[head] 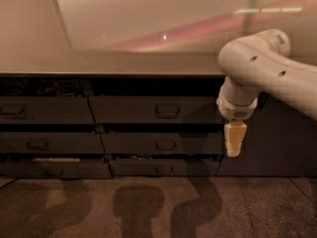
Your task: Open top drawer
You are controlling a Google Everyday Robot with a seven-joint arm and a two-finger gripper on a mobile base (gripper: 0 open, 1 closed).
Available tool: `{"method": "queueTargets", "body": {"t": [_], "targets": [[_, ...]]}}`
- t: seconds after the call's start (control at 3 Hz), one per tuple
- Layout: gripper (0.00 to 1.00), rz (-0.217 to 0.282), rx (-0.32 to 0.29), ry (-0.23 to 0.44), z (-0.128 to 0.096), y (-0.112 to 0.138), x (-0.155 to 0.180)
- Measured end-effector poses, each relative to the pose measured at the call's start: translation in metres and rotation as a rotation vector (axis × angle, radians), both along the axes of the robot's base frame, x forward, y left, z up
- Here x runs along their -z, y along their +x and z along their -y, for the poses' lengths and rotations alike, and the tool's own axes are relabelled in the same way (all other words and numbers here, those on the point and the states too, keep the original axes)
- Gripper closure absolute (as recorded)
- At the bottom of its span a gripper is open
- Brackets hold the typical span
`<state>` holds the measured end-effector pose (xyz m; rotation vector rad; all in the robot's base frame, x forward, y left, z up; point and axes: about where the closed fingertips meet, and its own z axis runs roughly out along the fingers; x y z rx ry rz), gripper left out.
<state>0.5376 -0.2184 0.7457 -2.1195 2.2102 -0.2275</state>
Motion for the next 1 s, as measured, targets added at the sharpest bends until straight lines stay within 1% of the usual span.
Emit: {"method": "queueTargets", "body": {"t": [0.33, 0.67, 1.0], "targets": [[0.00, -0.032, -0.006, -0.014, 0.003, -0.011, 0.013], [0.00, -0.058, 0.025, 0.107, 0.027, -0.005, 0.017], [0.00, -0.112, -0.060, 0.268, 0.030, -0.008, 0.017]]}}
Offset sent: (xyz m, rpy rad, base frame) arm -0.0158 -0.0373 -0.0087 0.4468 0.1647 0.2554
